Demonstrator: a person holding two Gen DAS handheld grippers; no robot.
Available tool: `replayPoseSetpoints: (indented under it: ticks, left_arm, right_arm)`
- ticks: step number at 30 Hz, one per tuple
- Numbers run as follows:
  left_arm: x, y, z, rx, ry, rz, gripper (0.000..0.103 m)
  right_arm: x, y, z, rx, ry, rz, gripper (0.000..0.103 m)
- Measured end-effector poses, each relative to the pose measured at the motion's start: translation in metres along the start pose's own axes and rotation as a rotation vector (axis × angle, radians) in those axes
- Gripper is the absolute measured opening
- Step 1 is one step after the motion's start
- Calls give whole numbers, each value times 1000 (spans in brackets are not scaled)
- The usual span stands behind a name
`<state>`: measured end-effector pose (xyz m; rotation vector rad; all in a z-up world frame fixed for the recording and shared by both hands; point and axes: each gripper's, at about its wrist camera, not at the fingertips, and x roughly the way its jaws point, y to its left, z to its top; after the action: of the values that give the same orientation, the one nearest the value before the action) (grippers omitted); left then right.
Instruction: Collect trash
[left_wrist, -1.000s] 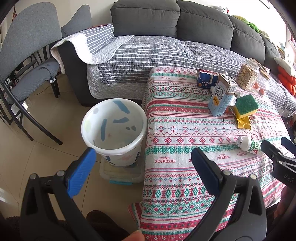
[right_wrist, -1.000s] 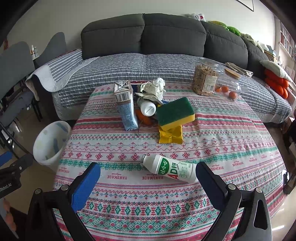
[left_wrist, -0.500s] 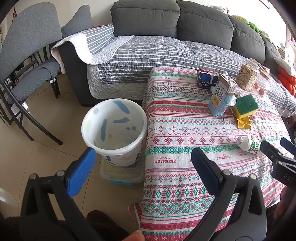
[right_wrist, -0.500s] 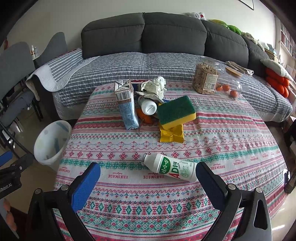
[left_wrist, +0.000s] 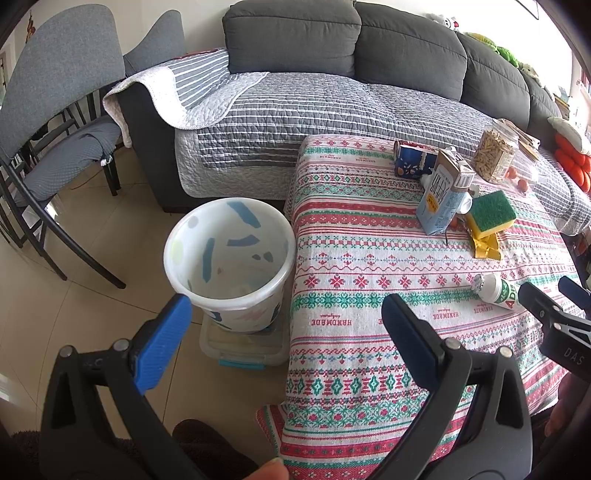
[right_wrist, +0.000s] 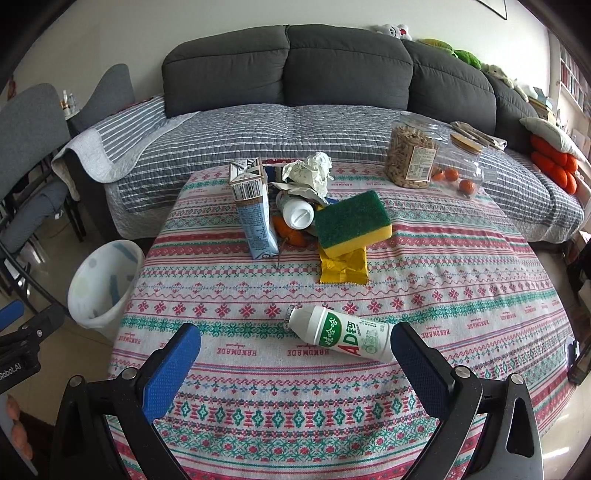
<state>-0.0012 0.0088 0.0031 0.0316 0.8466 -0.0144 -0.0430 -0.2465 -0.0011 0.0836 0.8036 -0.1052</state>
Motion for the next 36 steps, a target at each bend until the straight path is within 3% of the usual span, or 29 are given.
replayPoseSetpoints:
  ticks: [23,29,36]
  left_arm:
    - [0,1,0,0,2,3,102]
    - [5,4,2,5,13,10,102]
    - [9,1,5,29,18,10,102]
  right_arm:
    - [2,-2,0,11,11,9,103]
    - [-1,-26,12,75,35,48,103]
    - [9,-59,26,102,91,20,103]
